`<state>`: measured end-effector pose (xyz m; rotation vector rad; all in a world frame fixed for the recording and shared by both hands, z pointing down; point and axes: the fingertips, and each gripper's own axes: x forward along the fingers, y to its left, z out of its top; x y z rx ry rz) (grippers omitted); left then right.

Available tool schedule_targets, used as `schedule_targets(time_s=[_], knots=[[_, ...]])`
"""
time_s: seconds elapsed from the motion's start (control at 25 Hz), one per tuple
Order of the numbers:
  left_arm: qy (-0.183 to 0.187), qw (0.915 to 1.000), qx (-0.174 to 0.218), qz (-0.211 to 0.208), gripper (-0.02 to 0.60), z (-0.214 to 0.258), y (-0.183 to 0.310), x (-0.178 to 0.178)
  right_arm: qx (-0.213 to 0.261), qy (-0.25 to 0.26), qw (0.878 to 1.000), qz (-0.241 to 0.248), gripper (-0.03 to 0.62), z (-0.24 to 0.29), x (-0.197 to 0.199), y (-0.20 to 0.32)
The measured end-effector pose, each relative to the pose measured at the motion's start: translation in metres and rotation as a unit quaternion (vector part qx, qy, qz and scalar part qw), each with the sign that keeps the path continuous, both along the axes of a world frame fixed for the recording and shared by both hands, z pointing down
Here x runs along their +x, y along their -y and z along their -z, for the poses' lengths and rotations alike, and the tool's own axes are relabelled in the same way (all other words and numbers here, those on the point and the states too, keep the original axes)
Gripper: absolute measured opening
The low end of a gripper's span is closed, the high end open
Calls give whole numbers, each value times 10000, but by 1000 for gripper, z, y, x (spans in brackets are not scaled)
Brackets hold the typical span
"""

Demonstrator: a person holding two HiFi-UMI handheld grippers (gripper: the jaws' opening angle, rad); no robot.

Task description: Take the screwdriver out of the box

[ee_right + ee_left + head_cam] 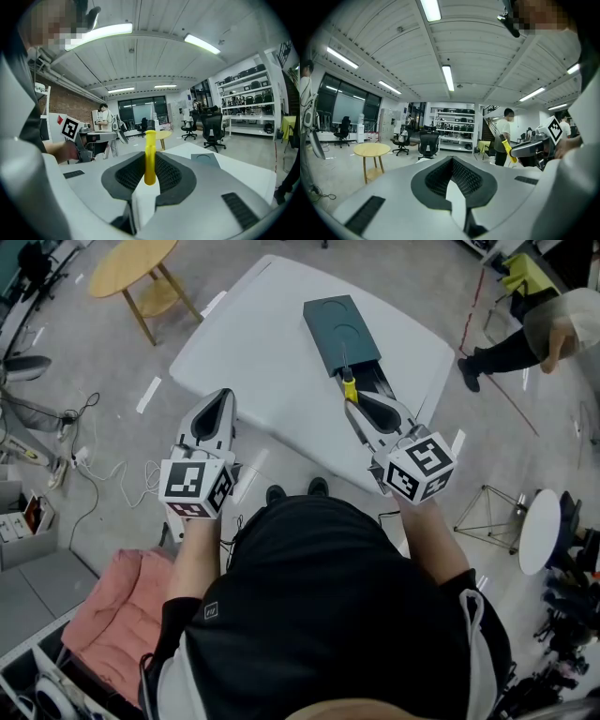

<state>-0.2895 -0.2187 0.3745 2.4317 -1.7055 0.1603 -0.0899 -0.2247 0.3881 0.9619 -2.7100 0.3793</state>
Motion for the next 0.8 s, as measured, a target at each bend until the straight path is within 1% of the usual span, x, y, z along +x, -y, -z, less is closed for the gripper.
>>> schedule_targets(time_s=[0.4,0.8], knots=[[-17,10000,-18,-3,8,-2,3,-2,-8,19,10000,-50,80,-2,0,3],[-33,10000,-39,43,8,-4,5,-9,-17,-1,10000,18,80,-4,-8,7]])
